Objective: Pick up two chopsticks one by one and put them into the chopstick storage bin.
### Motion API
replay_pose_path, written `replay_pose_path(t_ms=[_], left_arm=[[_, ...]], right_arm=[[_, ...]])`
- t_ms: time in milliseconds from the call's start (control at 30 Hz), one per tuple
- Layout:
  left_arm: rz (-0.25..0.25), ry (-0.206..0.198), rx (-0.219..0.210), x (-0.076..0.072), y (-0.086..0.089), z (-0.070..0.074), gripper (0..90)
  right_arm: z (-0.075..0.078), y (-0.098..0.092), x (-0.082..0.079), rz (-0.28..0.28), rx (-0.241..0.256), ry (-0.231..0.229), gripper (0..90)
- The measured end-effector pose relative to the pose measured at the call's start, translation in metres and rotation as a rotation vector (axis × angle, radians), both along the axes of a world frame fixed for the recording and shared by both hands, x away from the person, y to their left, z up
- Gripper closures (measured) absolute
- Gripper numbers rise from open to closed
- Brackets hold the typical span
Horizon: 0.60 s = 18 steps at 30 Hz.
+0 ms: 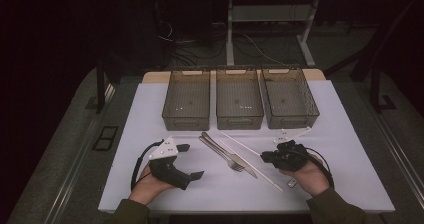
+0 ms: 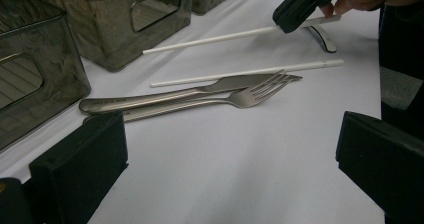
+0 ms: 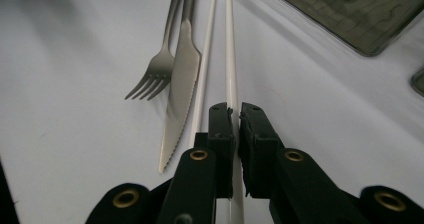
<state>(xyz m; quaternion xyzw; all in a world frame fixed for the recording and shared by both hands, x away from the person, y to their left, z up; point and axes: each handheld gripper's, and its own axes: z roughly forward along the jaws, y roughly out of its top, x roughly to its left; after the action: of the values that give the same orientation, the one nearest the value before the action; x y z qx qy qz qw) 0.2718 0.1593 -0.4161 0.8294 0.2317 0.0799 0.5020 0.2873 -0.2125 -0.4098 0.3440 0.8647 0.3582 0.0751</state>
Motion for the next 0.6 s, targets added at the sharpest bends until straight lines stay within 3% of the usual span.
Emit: replay_pose_path(t_ms=[600], left_arm=[[0.005, -0.011, -0.008, 0.000, 0.001, -0.003, 0.0]], right_arm=[[0.021, -0.006, 0.005, 0.014, 0.071, -0.022, 84.1]])
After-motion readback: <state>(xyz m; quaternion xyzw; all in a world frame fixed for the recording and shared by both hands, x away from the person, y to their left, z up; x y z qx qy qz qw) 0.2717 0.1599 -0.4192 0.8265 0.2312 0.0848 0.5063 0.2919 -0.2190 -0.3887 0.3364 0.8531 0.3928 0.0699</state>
